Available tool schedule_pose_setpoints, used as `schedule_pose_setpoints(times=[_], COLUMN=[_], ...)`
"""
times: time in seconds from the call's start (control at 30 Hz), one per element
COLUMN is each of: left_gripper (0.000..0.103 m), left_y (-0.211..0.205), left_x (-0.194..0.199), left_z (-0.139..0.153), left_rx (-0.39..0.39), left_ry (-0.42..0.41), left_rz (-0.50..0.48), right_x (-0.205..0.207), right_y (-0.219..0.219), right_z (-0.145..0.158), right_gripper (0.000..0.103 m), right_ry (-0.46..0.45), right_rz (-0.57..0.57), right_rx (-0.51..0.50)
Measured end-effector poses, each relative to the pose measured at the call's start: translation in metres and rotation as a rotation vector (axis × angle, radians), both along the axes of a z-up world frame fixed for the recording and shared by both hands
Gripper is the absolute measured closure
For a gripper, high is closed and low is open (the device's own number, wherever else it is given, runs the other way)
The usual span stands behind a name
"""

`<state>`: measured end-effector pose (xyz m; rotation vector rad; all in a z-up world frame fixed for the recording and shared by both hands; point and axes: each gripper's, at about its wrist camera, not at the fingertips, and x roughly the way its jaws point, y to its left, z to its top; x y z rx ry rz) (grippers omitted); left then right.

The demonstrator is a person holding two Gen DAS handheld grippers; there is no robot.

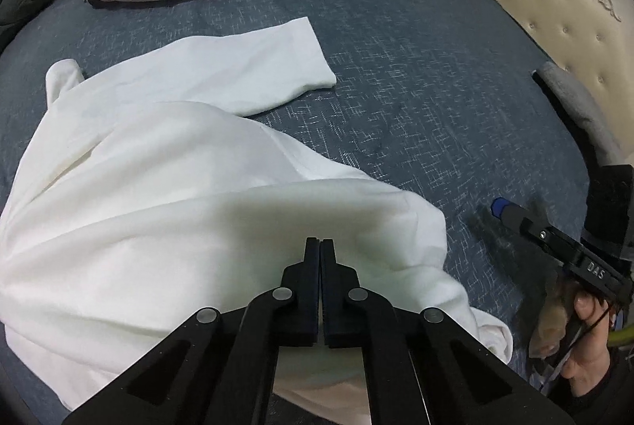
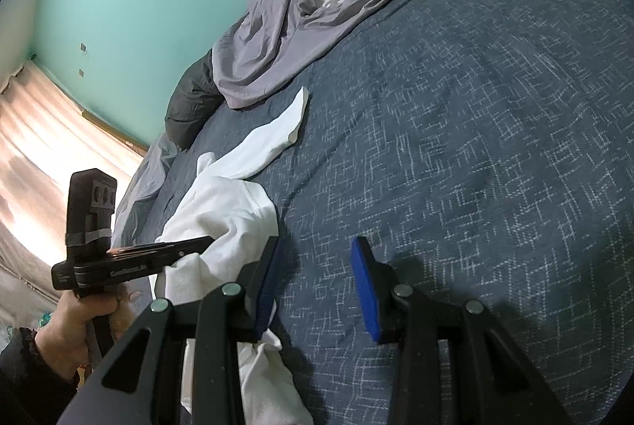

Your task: Fold clothes

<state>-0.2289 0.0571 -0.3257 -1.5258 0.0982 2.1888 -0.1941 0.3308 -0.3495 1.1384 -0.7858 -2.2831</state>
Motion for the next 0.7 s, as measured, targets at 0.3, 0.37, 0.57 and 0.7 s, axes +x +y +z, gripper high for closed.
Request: schedule_pose_setpoints(times=[0.3,0.37,0.57,0.7], left_gripper=[0.085,0.049,0.048,0.048], left_y=[-0.026,-0.038,-0.058,-0.06], left_x=[-0.016,-0.03,-0.069,-0.087], left_z=[0.035,0.037,0.024,0.009], left_rx=[-0.044,-0.063,-0.143,-0.144], left_ry=[0.102,0.11,0.11,0.075], left_rz=[0.079,0.112,0.155,0.115], right_x=[0.0,0.0,-0.002,-0.002], right_y=[-0.005,-0.006,-0.015,-0.023], right_z=[-0.002,-0.002,-0.006,-0.004], right_gripper=[0.066,0.065,0.061,0.06], right_ry=[-0.011,-0.014,-0.034,-0.04], right_rz=[0.022,0.027,0.055,0.08], right_rx=[-0.007,-0.008,-0.027,-0.053])
